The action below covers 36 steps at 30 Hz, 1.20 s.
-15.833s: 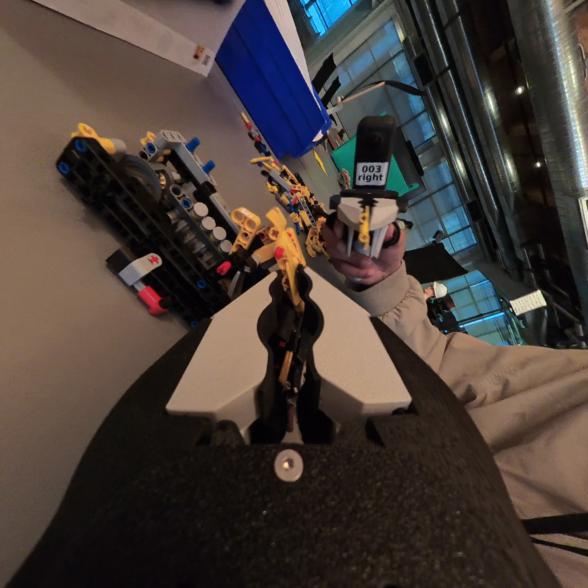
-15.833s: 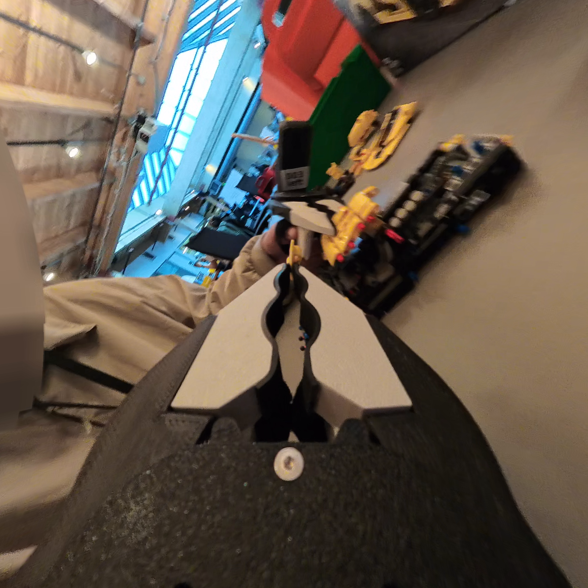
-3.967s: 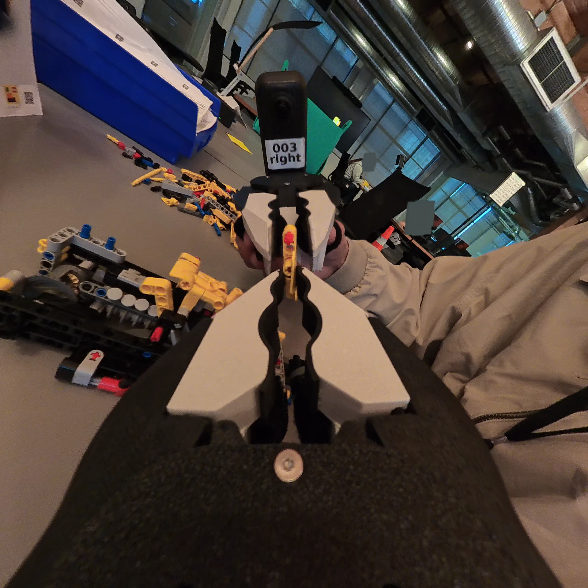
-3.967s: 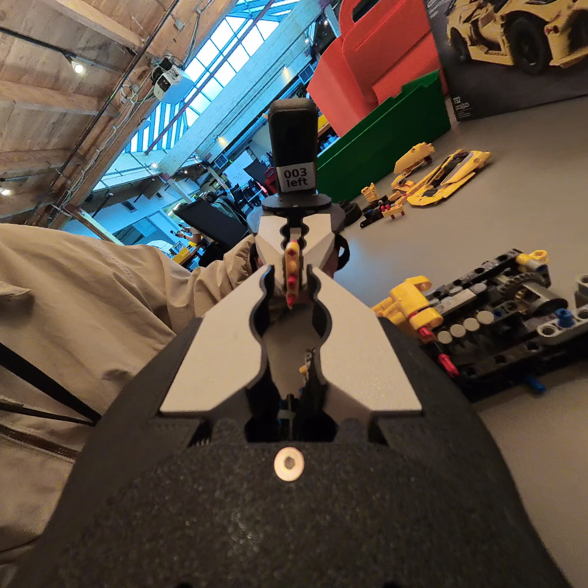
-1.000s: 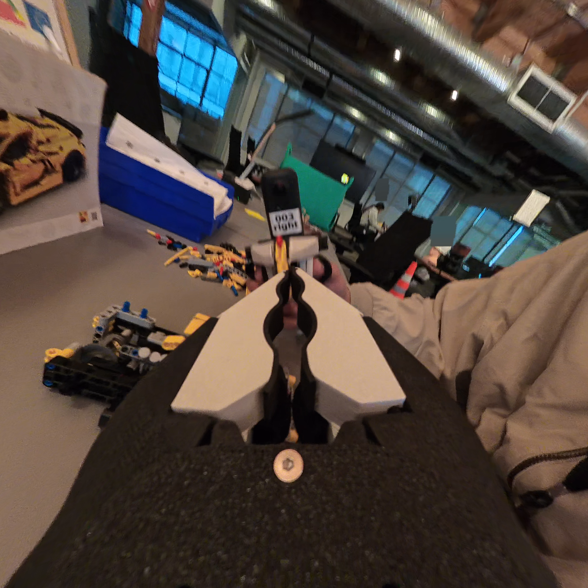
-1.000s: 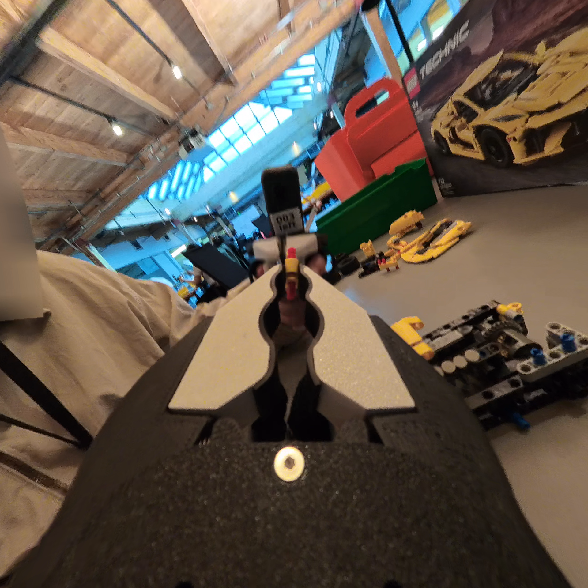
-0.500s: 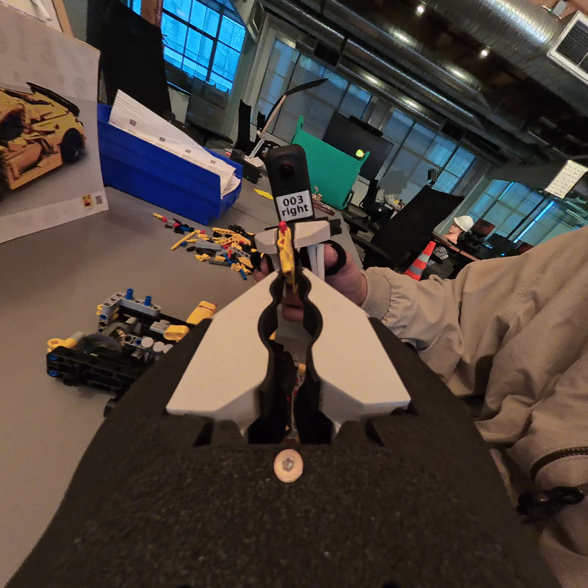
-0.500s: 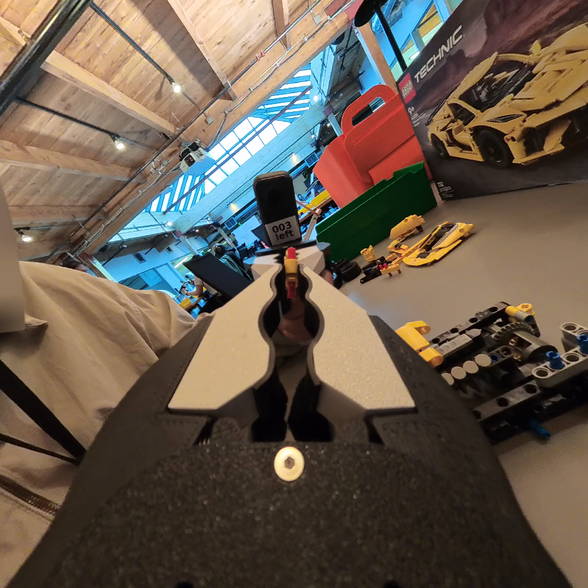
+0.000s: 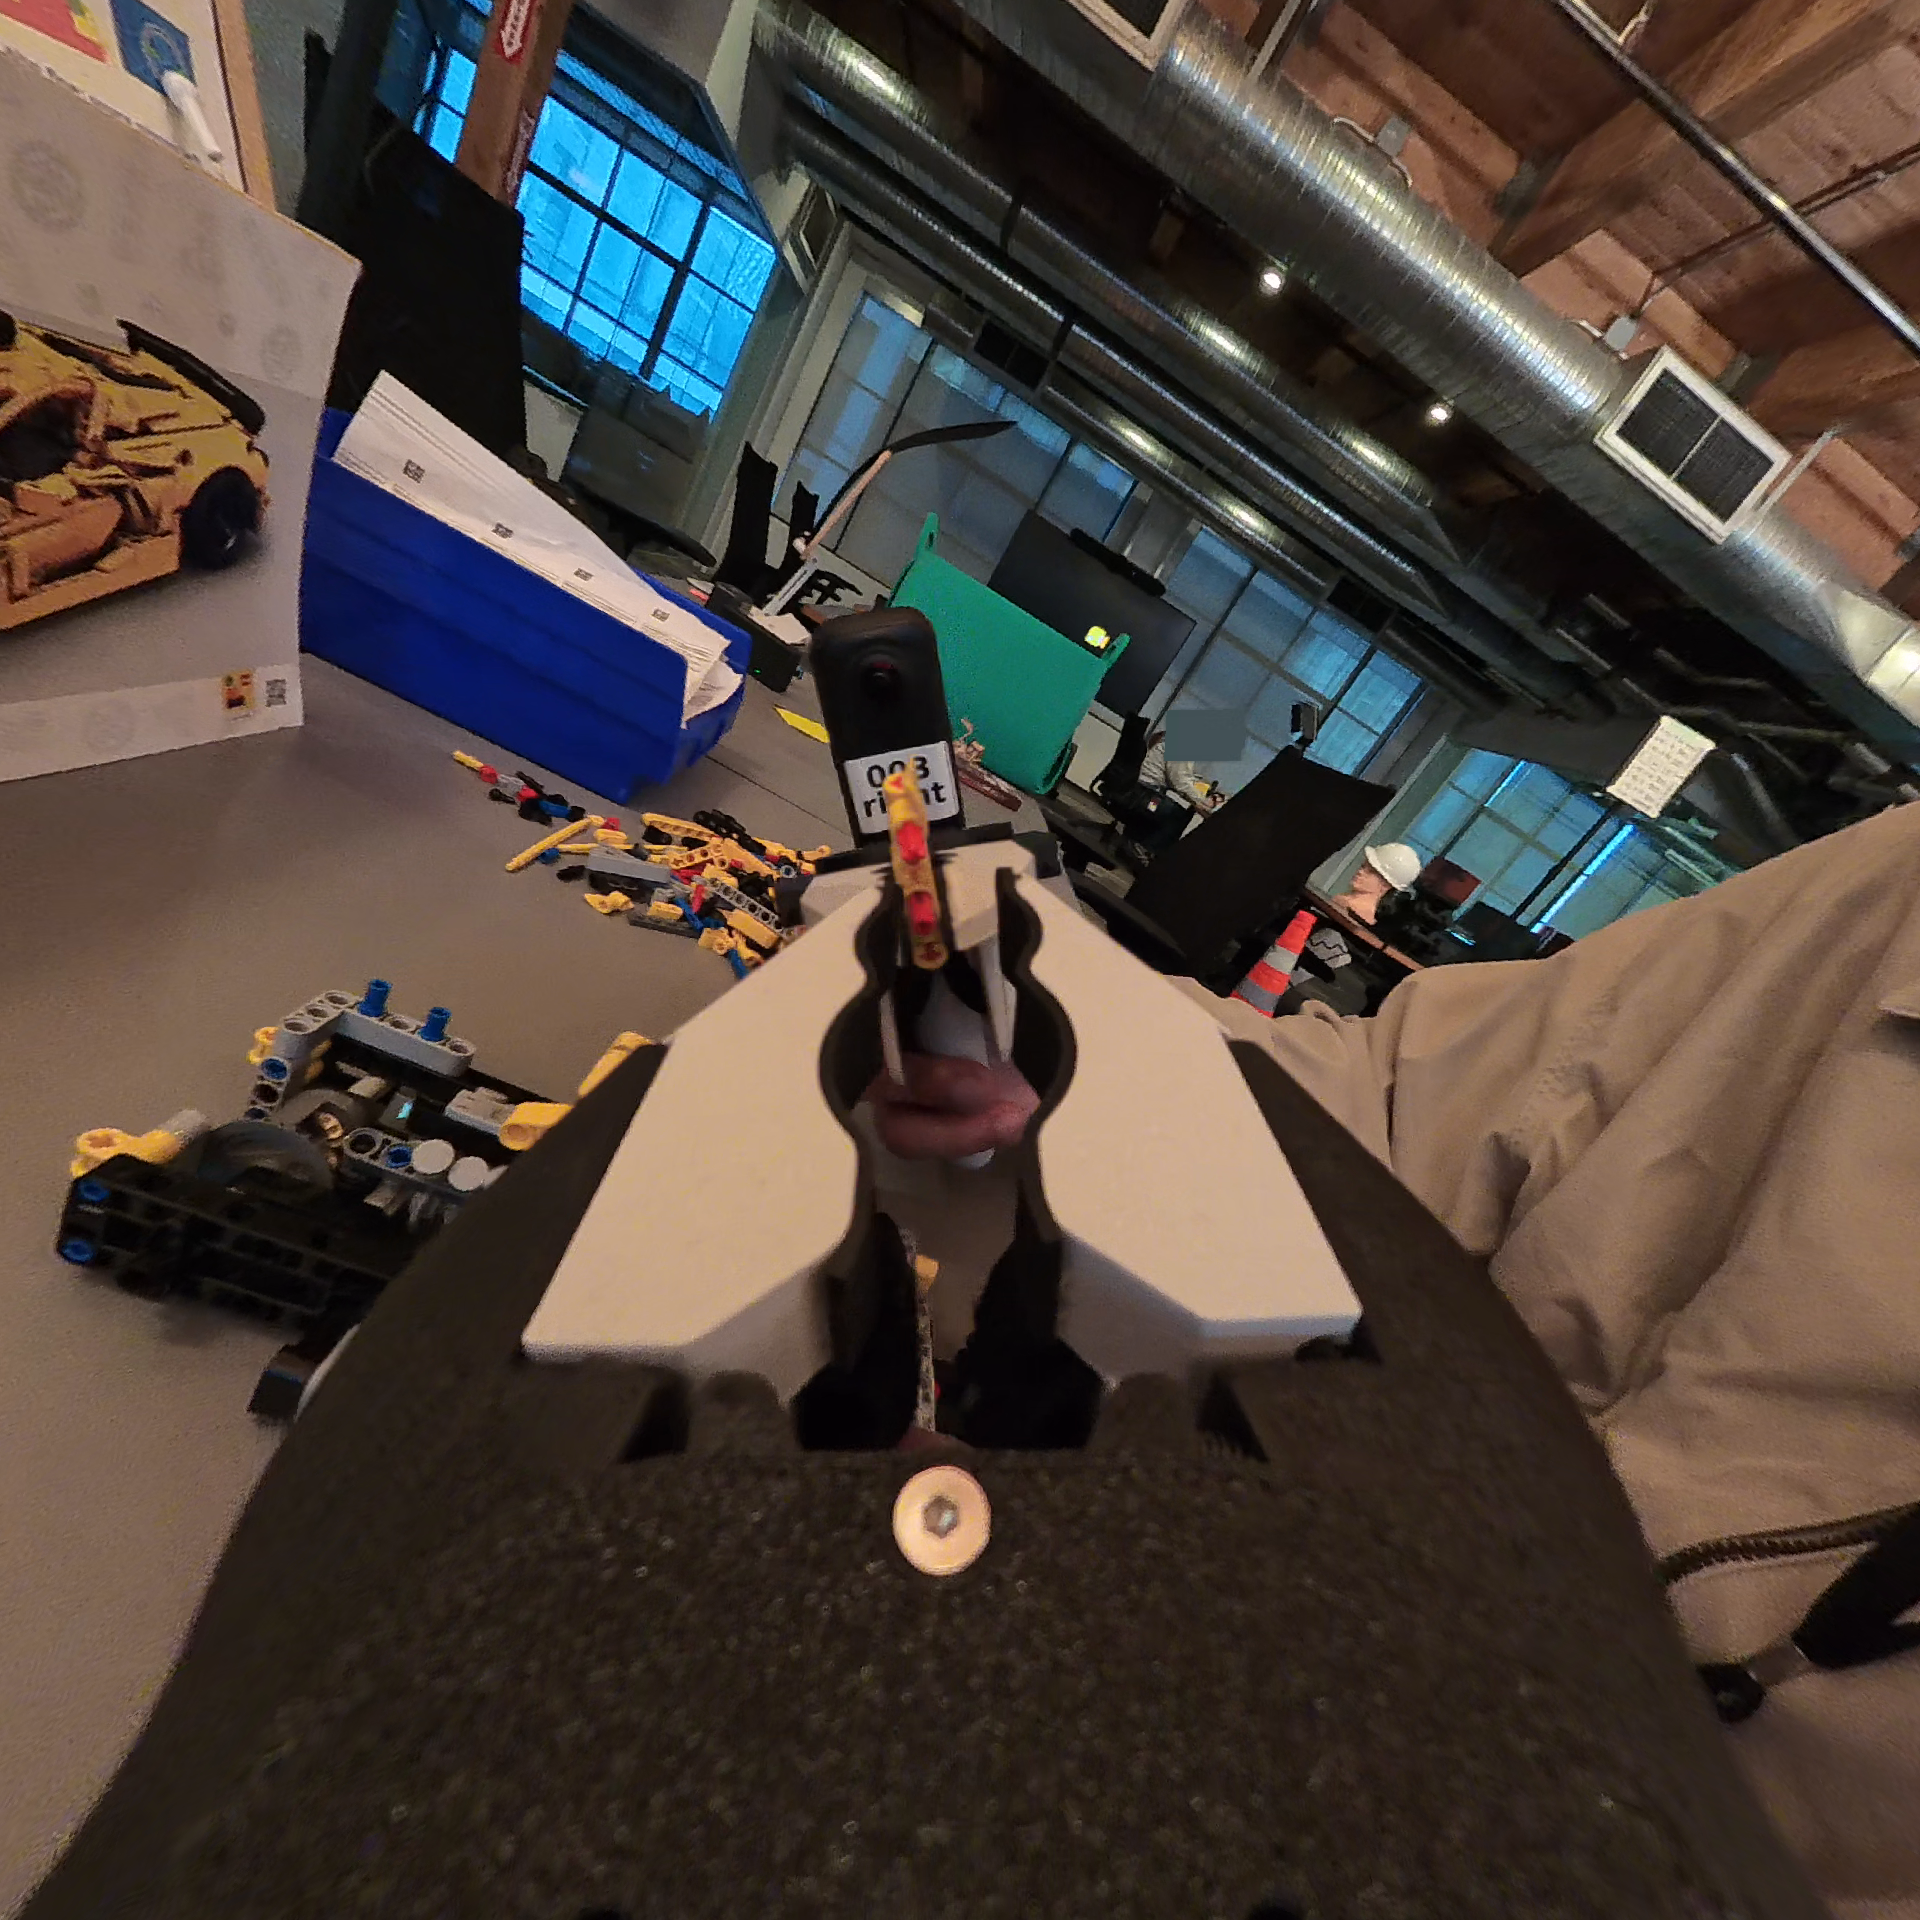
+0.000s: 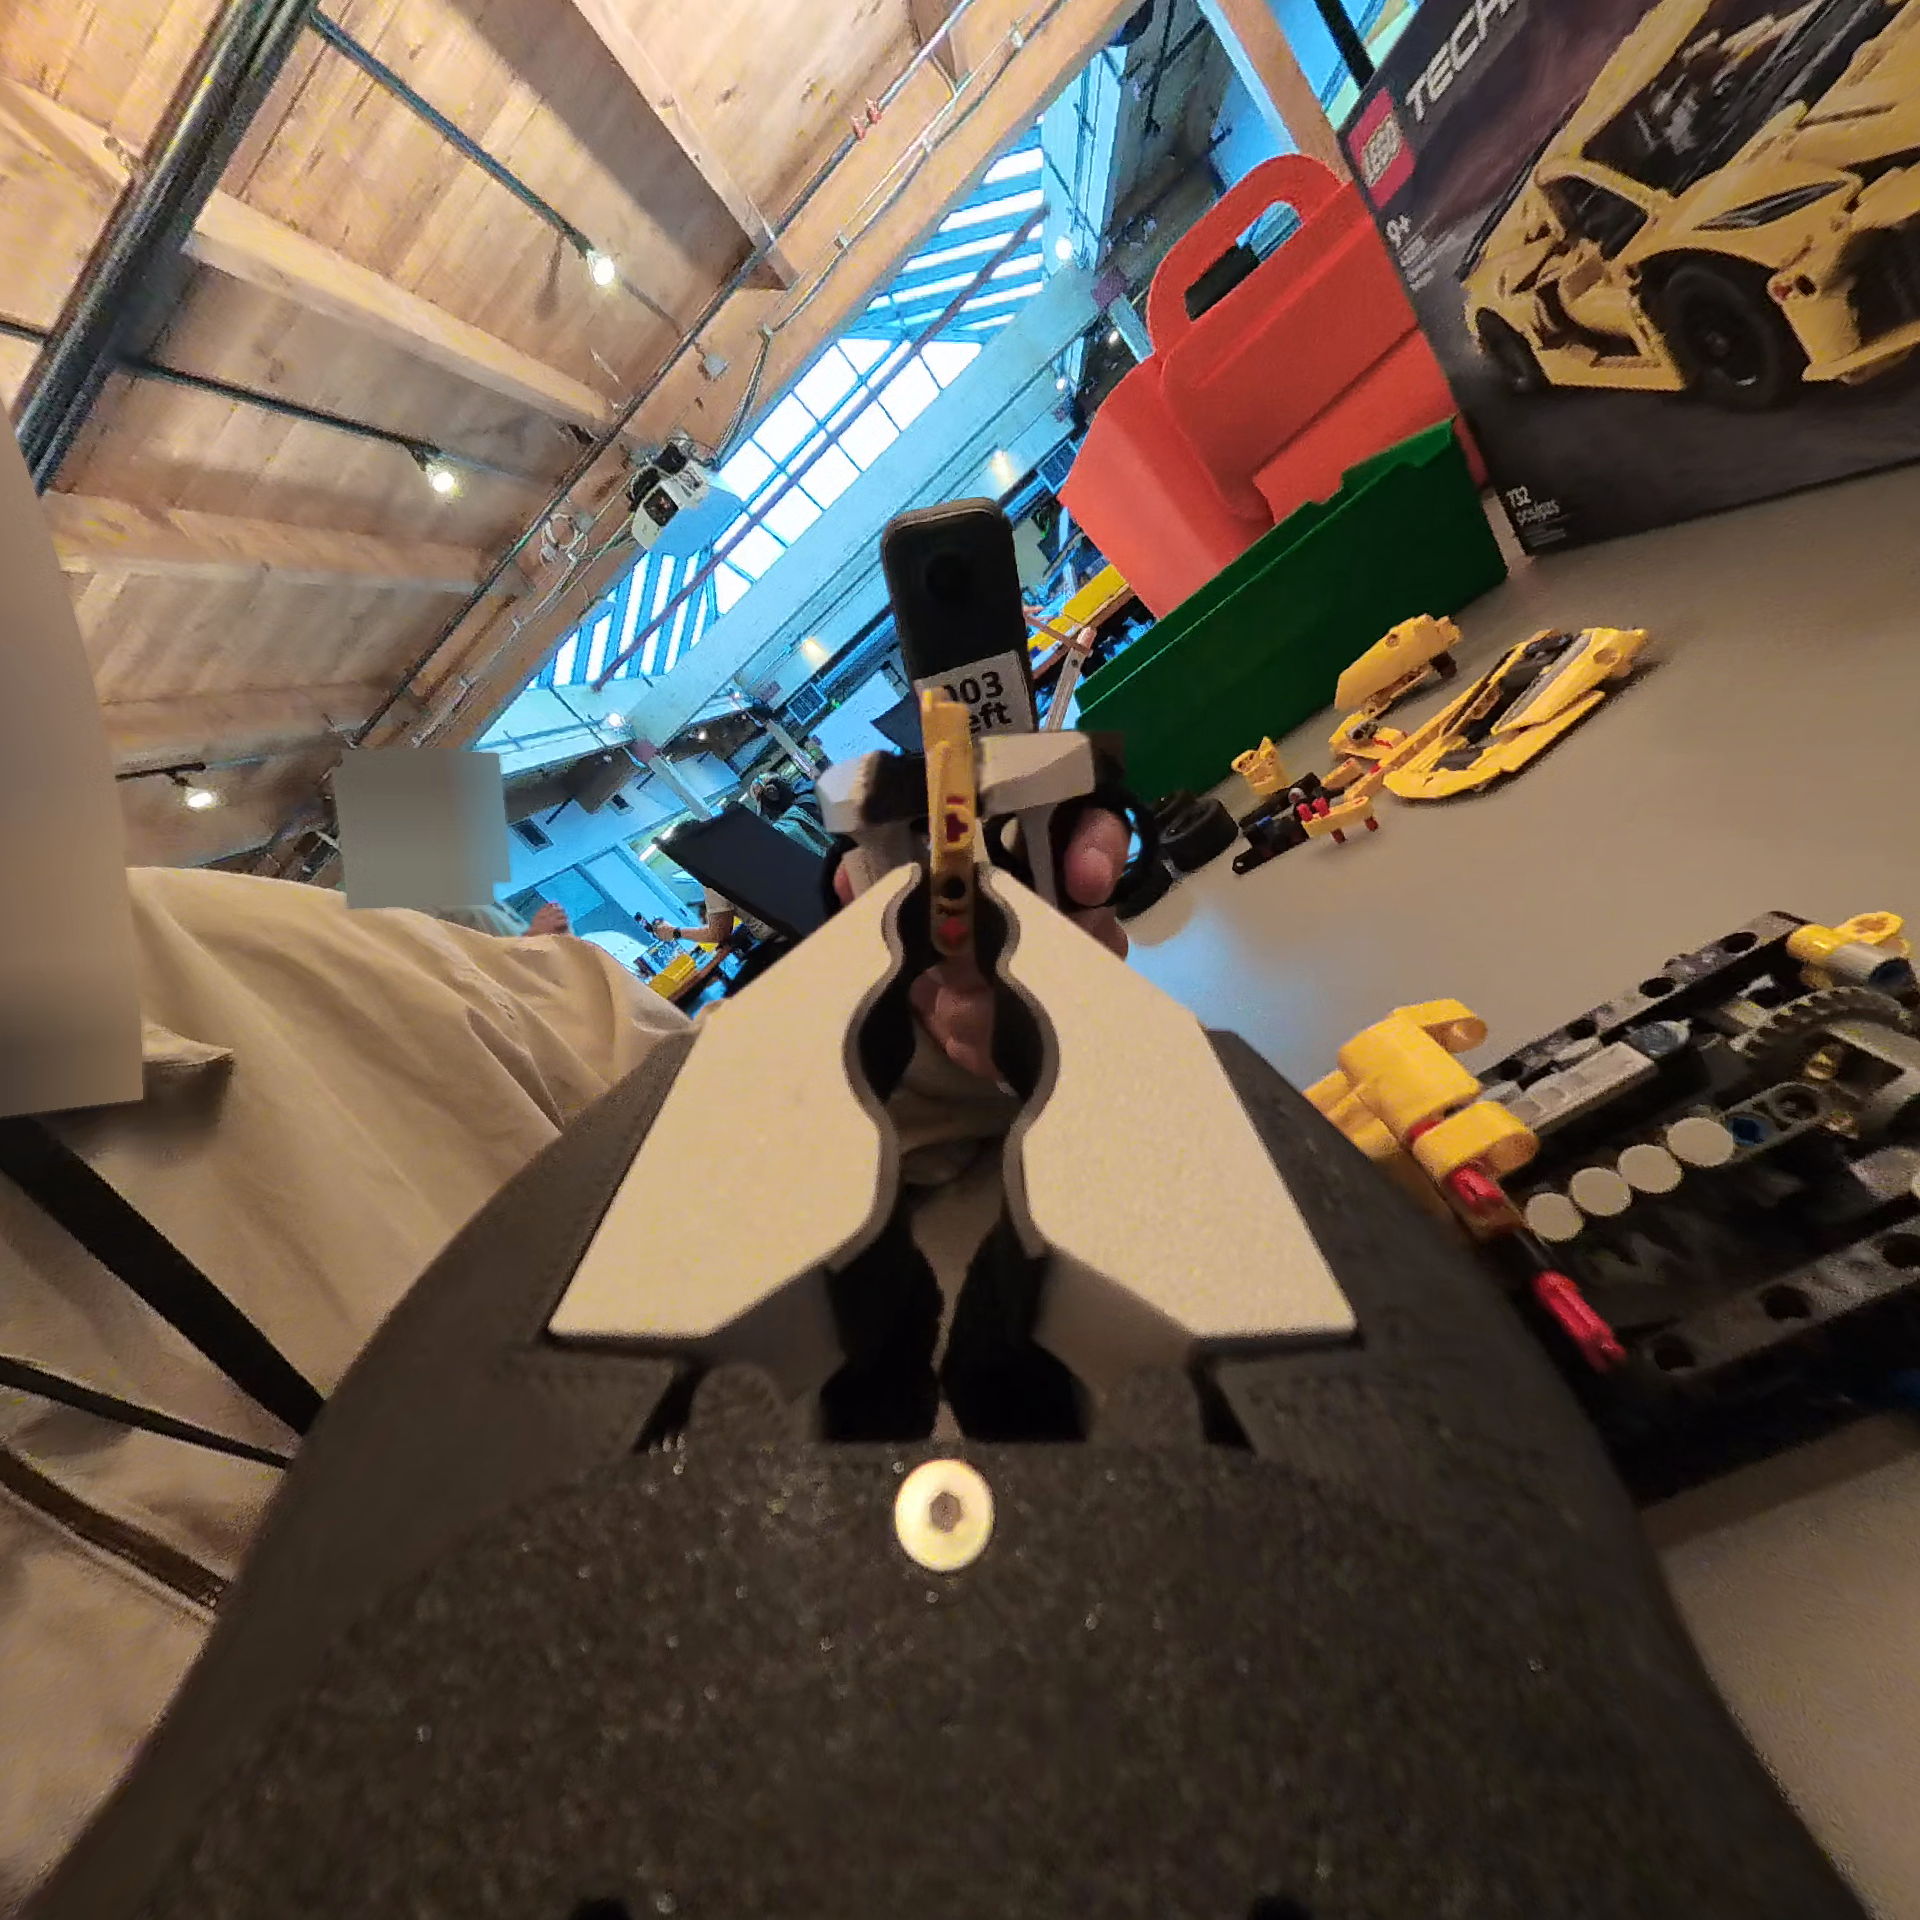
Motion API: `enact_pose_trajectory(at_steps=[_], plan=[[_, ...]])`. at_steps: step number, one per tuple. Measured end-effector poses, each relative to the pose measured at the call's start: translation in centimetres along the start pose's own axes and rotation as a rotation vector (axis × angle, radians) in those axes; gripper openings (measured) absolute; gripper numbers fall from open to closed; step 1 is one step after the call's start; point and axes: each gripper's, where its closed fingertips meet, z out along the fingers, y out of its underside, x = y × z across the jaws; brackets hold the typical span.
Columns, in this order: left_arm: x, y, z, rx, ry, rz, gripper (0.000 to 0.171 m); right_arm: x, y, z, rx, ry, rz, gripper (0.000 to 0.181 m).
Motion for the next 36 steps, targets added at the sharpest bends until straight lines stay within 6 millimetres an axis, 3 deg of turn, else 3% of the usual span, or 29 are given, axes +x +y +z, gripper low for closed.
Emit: enact_pose_trajectory(at_steps=[4,9,12,15,18,22,29,36], plan=[[0.2,1.1,0.8,-0.047,-0.002,0.026,0.007,-0.4,1.4,1.2,-0.075,0.017,-0.067,0.006],[0.1,1.1,0.5,-0.077,-0.027,0.049,0.007,-0.1,0.8,0.6,-0.052,0.024,-0.063,0.007],[0.2,1.3,-0.1,-0.123,-0.020,0.066,0.007,-0.3,-0.3,-0.6,-0.060,0.049,-0.151,0.030],[-0.2,3.4,-0.5,-0.263,-0.044,0.095,0.007,-1.3,-1.2,-1.4,-0.038,0.043,-0.217,0.030],[0.0,5.1,-0.2,-0.352,-0.049,0.138,0.007,-0.8,0.9,-0.9,-0.163,0.081,-0.288,0.026],[0.3,5.6,0.2,-0.369,-0.041,0.142,0.007,-0.5,2.8,-0.3,-0.262,0.077,-0.308,0.012],[0.8,3.8,0.5,-0.234,-0.038,0.235,0.008,-1.1,1.3,-0.5,-0.186,0.052,-0.284,0.006],[1.0,2.0,0.3,-0.113,-0.002,0.147,0.007,-1.2,0.6,-1.0,-0.147,0.058,-0.267,0.005]])
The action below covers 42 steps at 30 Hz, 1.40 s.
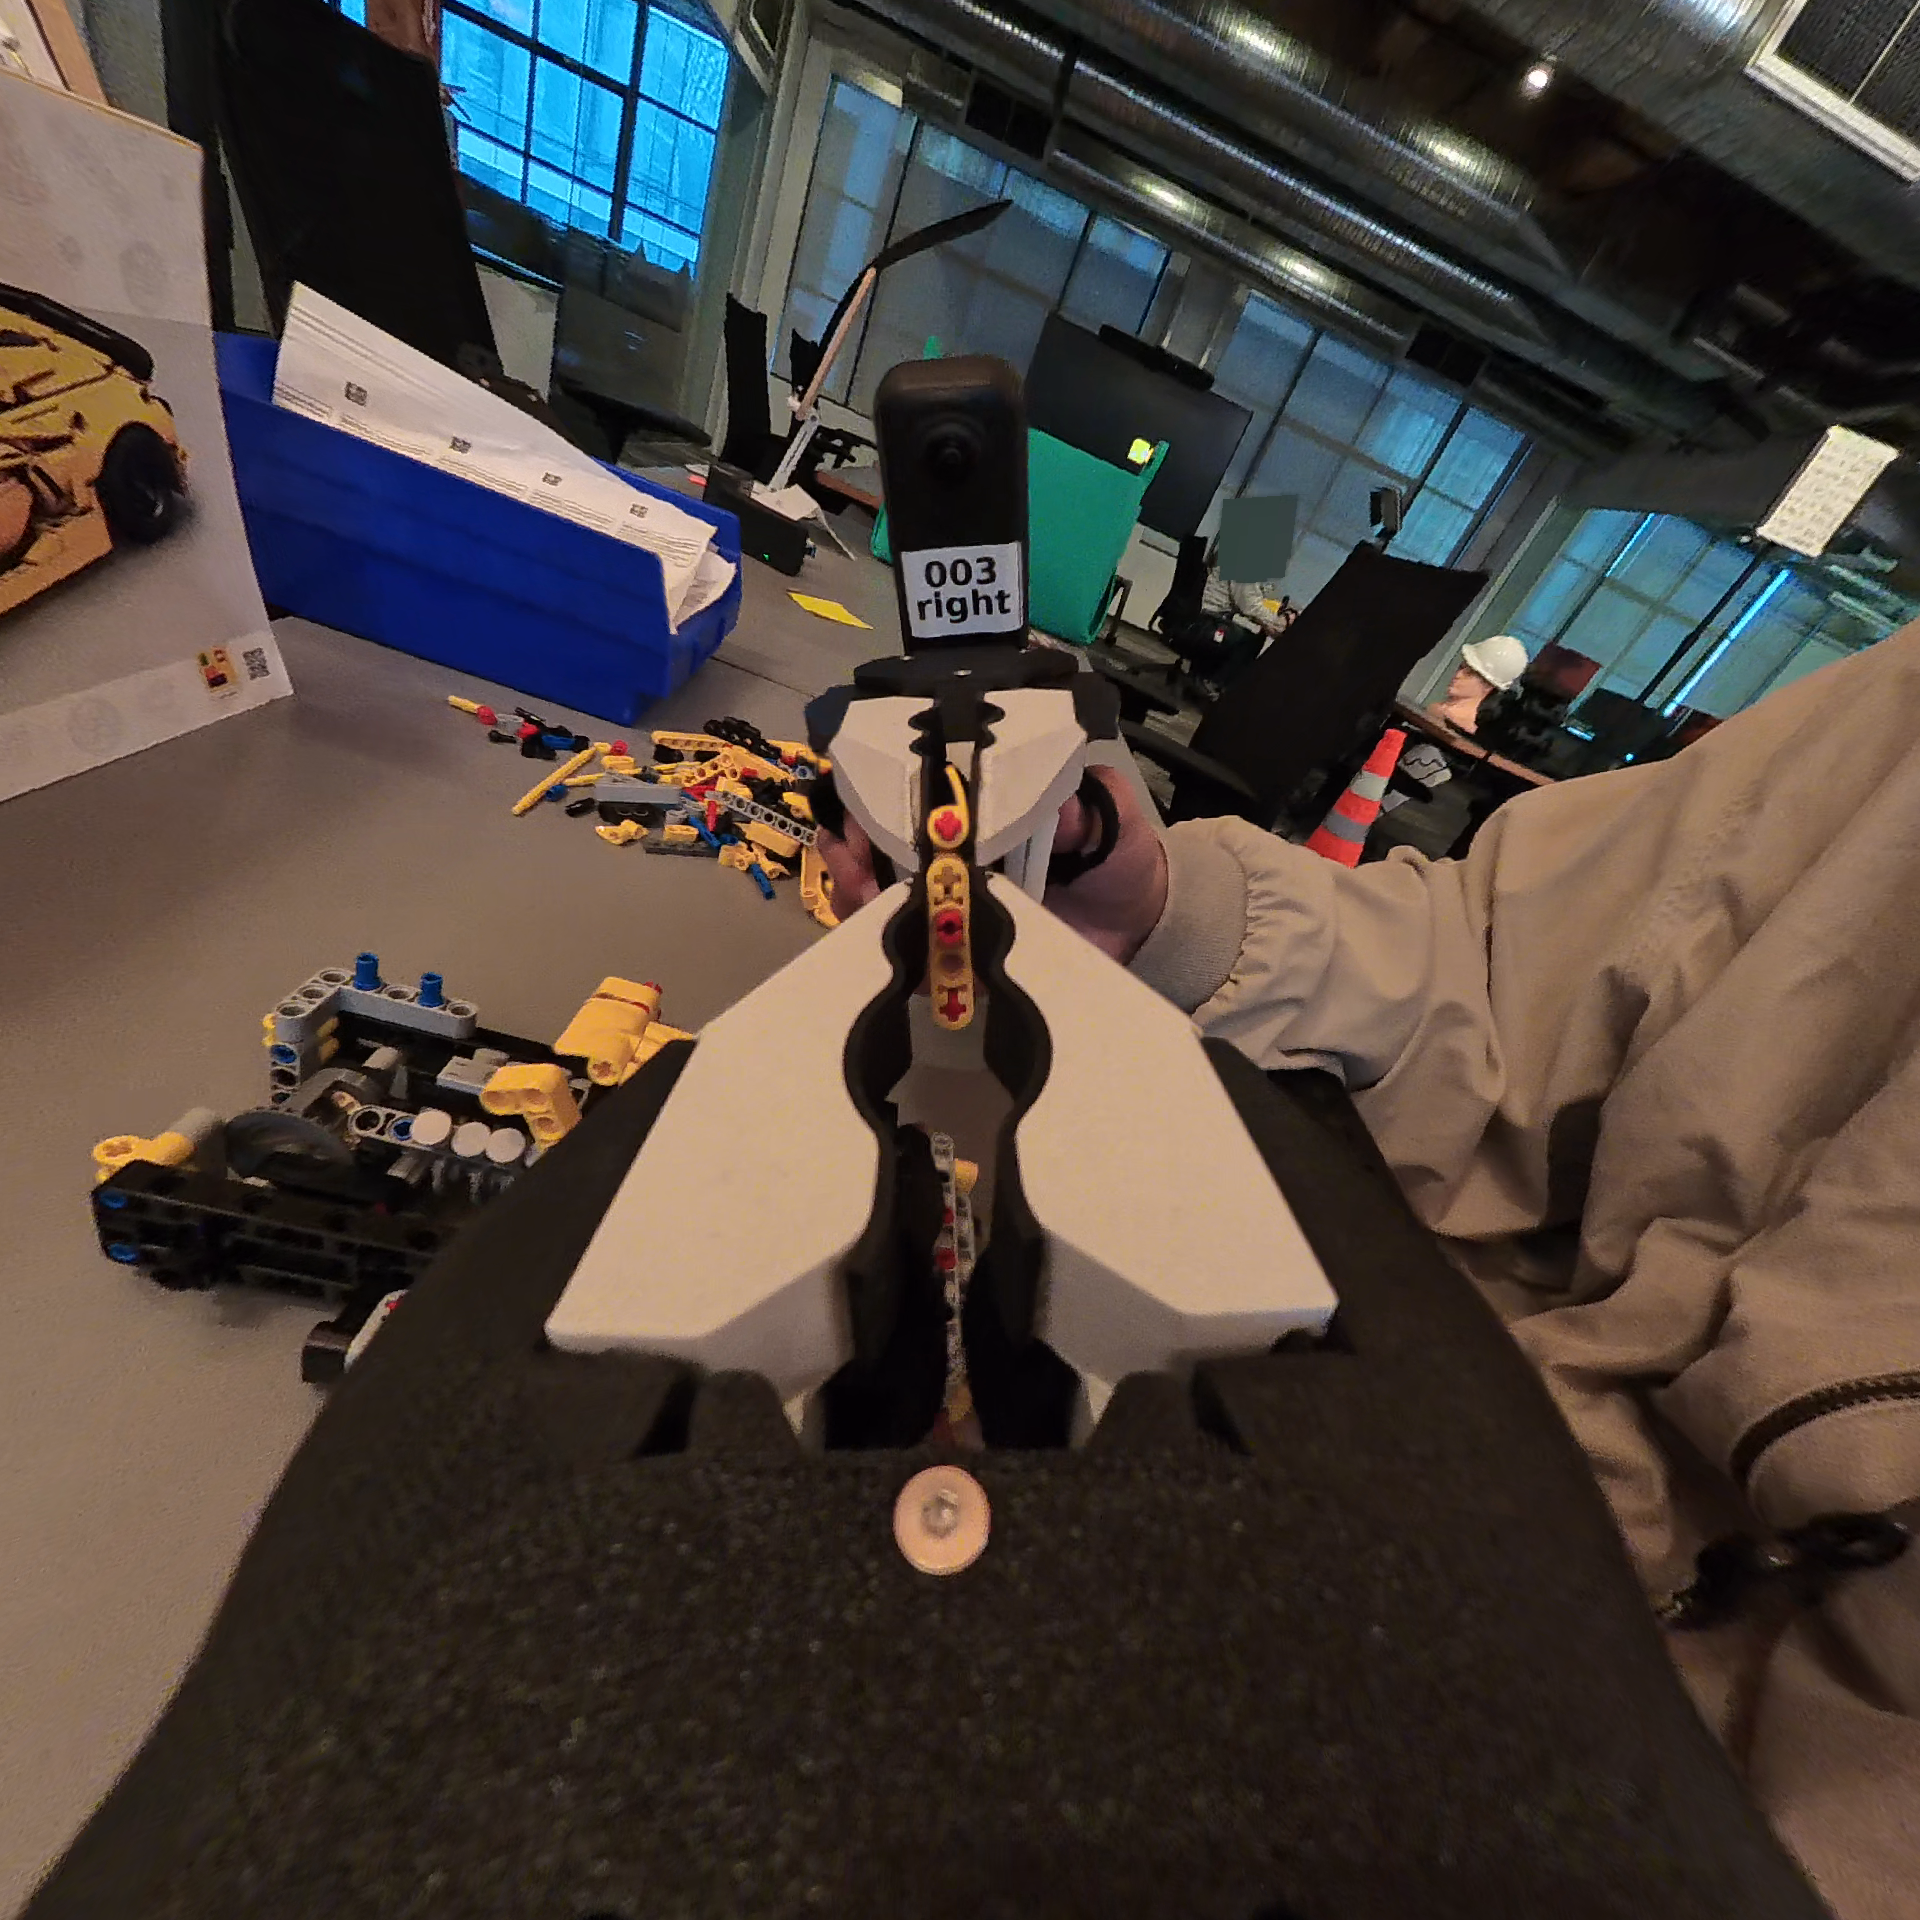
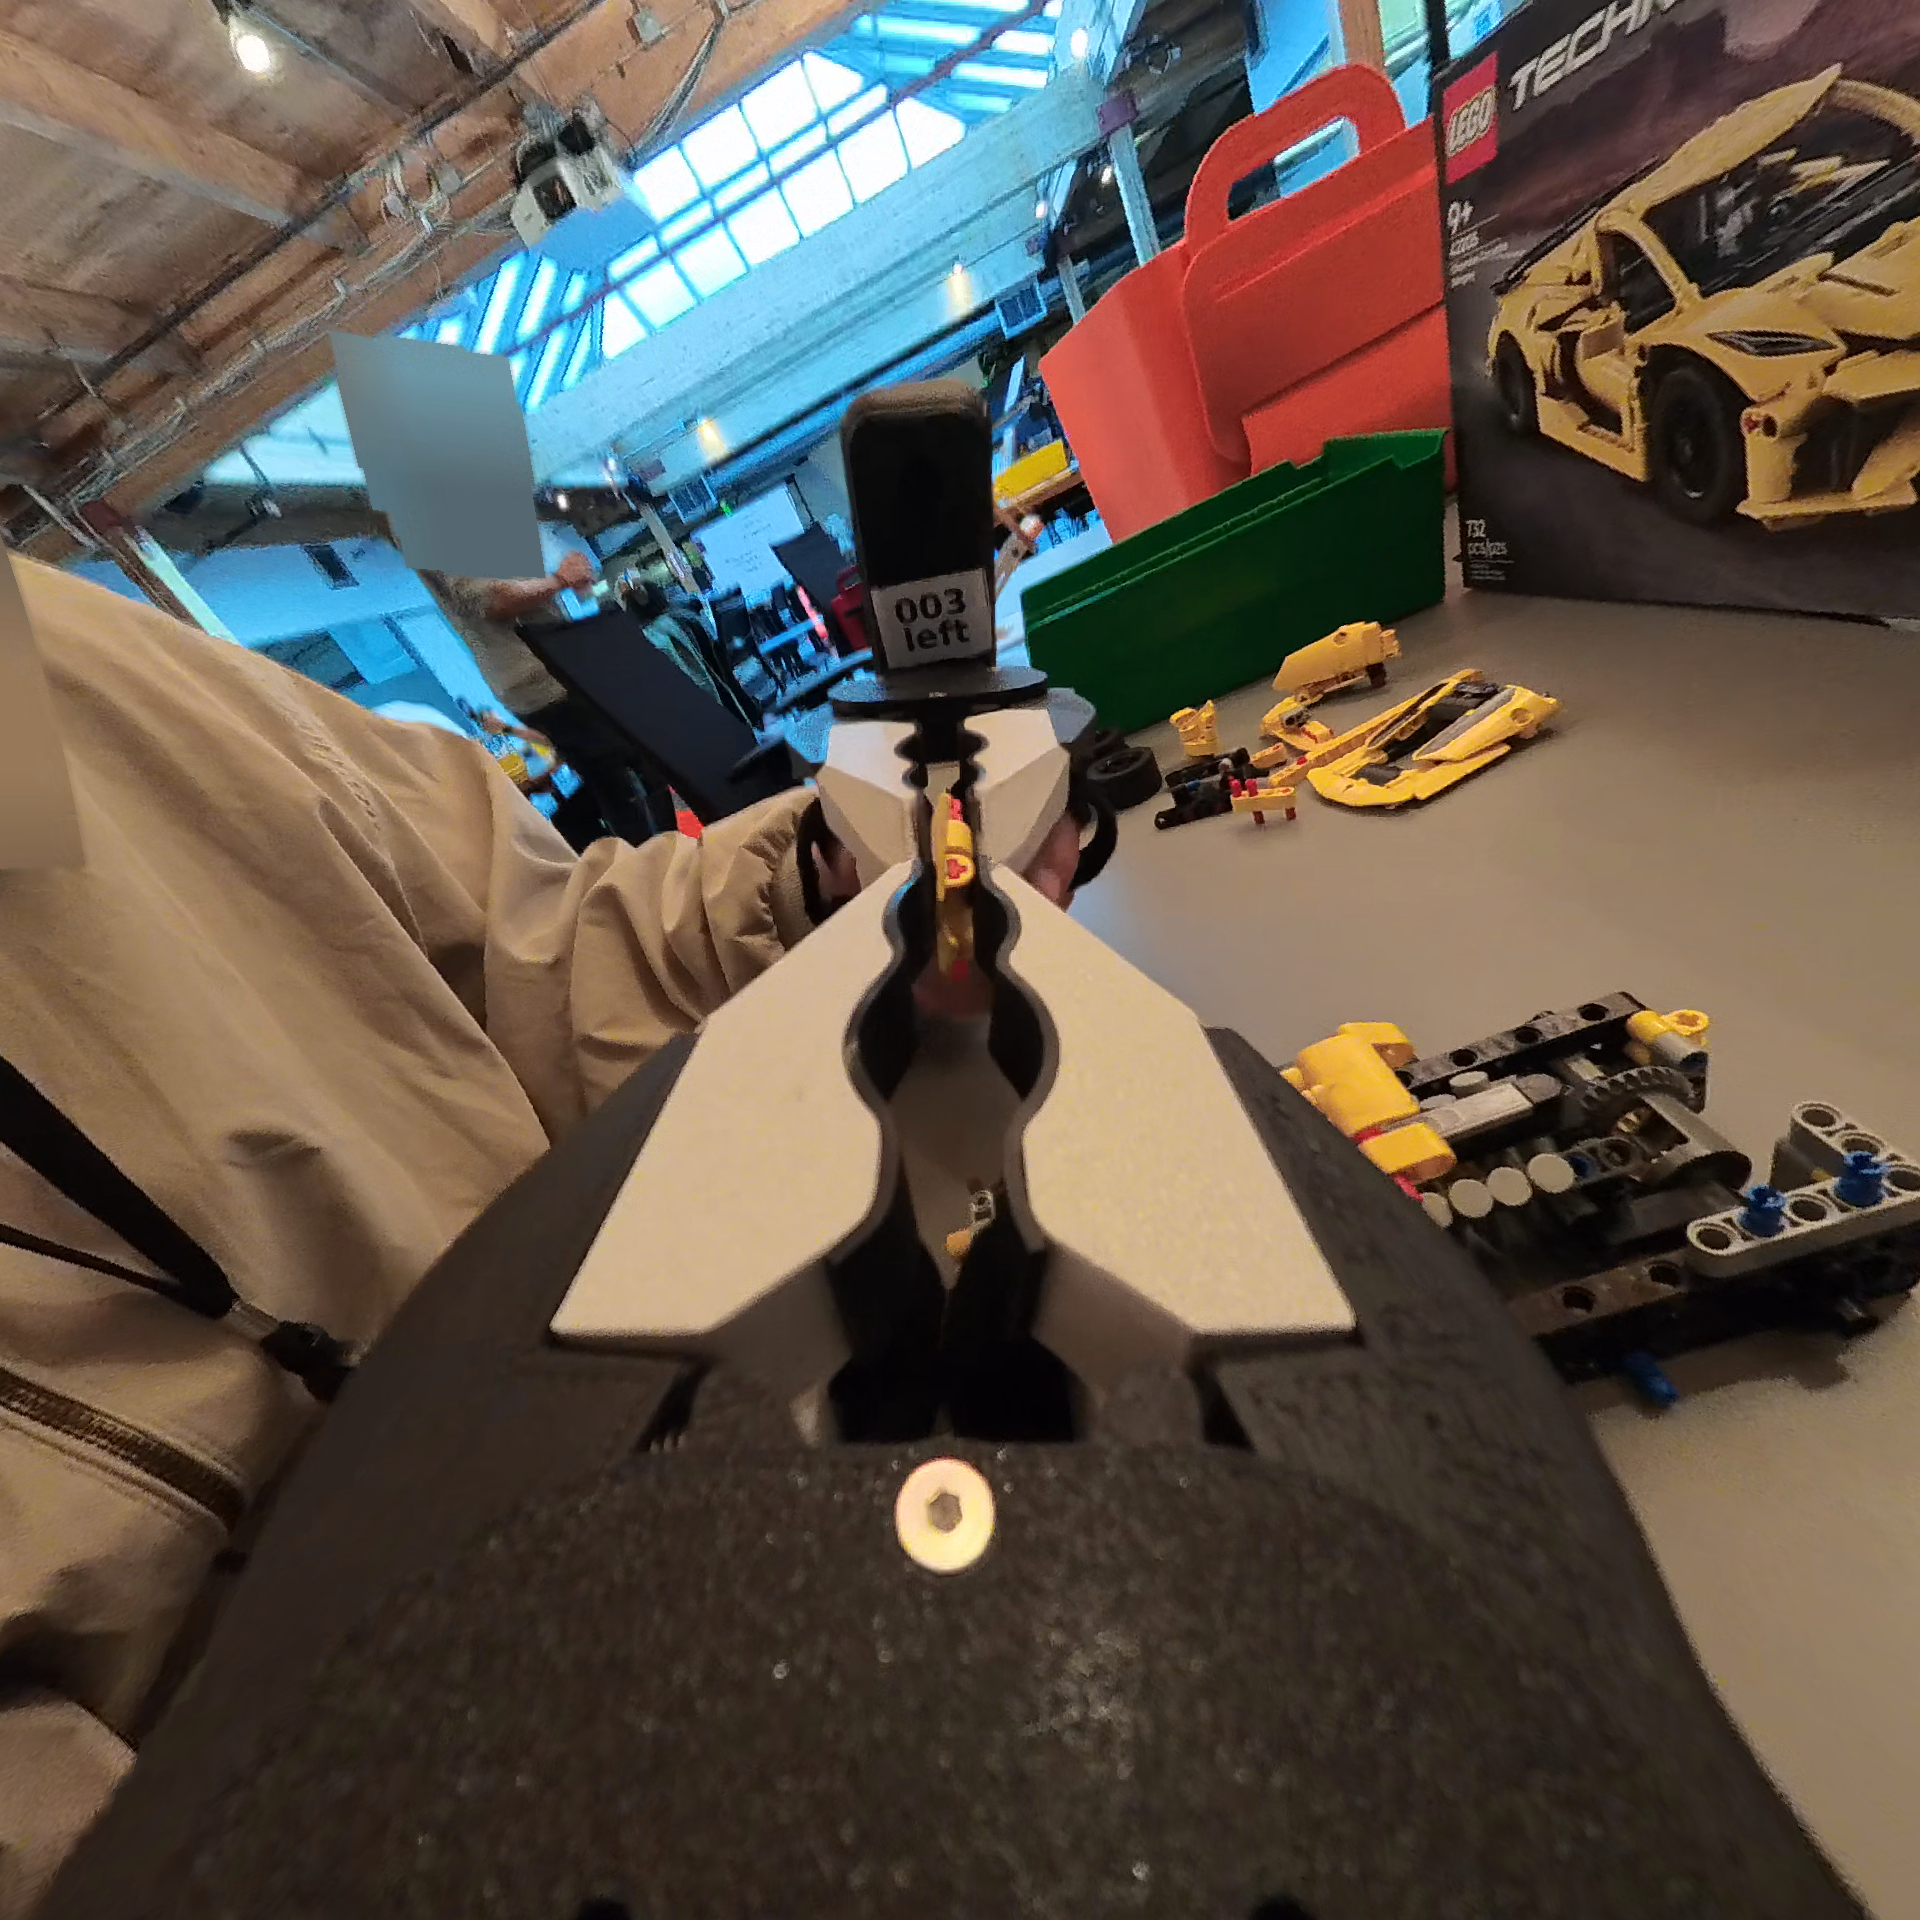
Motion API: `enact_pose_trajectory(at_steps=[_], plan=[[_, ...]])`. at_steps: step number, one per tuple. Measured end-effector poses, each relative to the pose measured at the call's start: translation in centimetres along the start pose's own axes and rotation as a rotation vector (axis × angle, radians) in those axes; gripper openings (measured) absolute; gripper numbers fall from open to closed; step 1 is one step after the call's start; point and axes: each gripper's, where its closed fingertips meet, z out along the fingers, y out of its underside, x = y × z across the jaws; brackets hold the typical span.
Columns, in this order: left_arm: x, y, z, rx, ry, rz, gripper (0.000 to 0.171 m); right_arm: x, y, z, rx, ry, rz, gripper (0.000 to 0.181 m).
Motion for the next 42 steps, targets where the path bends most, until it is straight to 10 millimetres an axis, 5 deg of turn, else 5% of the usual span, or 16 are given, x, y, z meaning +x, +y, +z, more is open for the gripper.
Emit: enact_pose_trajectory(at_steps=[3,5,9,11,20,28,33,36,42], plan=[[-2.5,-4.4,-5.1,0.226,-0.068,-0.069,0.006,1.8,-4.0,-5.8,0.256,0.026,0.108,0.005],[-3.2,-5.0,-6.1,0.249,-0.095,-0.083,0.006,1.9,-4.3,-7.6,0.273,0.038,0.091,0.005],[-1.1,-1.3,-1.8,0.053,-0.007,-0.066,0.007,0.6,-3.8,-4.7,0.215,-0.052,0.122,0.005],[-0.2,-1.0,-1.0,0.047,0.037,-0.086,0.007,0.3,-3.0,-3.6,0.171,-0.076,0.137,0.005],[-0.5,0.1,-0.6,-0.015,0.050,-0.179,0.007,1.2,-1.9,-2.7,0.130,-0.039,0.199,0.005],[-1.1,-2.1,-2.0,0.142,0.111,-0.300,0.007,0.8,-1.0,-1.8,0.071,-0.060,0.211,0.005],[-0.8,-2.8,-2.2,0.193,0.165,-0.357,0.007,5.3,3.2,-4.0,-0.206,0.245,0.172,0.006],[-0.7,-3.3,-2.6,0.222,0.186,-0.376,0.007,4.7,2.0,-4.7,-0.095,0.143,0.323,0.006],[-1.6,-3.3,-2.9,0.232,0.145,-0.395,0.007,8.2,7.0,-8.2,-0.362,0.402,0.427,0.006]])
